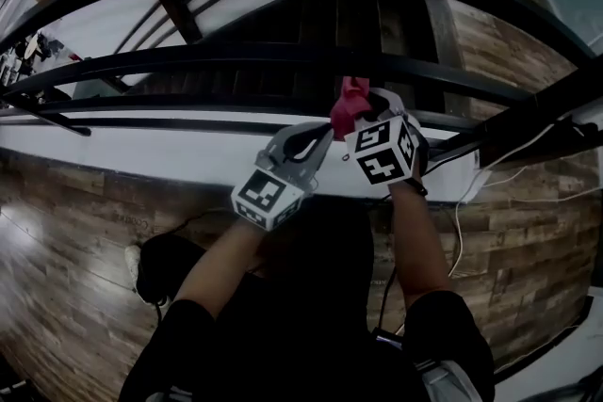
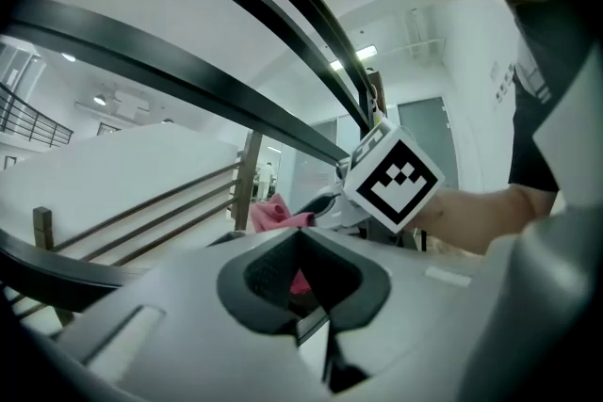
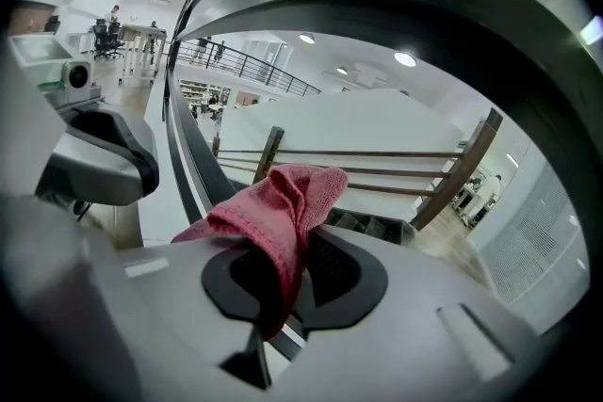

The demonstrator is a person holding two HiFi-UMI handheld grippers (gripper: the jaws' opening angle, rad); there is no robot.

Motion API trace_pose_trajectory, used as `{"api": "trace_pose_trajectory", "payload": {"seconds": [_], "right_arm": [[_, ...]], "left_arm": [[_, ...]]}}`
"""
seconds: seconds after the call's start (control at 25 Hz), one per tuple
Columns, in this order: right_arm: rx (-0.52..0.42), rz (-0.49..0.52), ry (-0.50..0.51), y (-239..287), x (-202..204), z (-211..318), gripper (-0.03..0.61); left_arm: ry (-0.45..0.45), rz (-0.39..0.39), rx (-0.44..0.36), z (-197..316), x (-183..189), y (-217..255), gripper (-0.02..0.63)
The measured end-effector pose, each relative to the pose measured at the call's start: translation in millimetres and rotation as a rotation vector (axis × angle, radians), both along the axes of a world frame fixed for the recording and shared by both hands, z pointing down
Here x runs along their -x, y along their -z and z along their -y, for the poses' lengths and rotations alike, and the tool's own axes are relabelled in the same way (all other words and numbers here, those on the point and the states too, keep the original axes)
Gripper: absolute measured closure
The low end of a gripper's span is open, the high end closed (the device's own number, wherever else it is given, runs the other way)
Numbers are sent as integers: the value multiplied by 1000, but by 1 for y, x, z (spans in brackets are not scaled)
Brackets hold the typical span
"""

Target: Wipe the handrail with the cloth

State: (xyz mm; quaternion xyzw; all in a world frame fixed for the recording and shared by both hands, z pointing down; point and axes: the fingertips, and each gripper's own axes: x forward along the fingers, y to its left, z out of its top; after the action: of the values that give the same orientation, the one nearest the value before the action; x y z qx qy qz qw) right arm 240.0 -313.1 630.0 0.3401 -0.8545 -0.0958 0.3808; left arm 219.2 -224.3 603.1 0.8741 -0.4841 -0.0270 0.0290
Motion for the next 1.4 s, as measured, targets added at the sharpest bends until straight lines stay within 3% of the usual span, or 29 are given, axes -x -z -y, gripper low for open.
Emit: {"api": "trace_pose_trajectory", "payload": {"seconds": [0.36, 0.64, 1.04, 1.4], "right_arm": [[-23, -19, -125, 2, -63, 16, 529], [-37, -21, -208, 0, -104, 29, 529], [-18, -15, -250, -4, -124, 43, 529], [-39, 11, -349, -2, -176, 59, 529]], "left_arm": [[-72, 30, 39, 13, -36, -8, 615], [-175, 82, 22, 19, -87, -4, 615], [-130, 85, 49, 36, -91, -6, 615], [-197, 90, 92, 38, -126, -11, 615]]}}
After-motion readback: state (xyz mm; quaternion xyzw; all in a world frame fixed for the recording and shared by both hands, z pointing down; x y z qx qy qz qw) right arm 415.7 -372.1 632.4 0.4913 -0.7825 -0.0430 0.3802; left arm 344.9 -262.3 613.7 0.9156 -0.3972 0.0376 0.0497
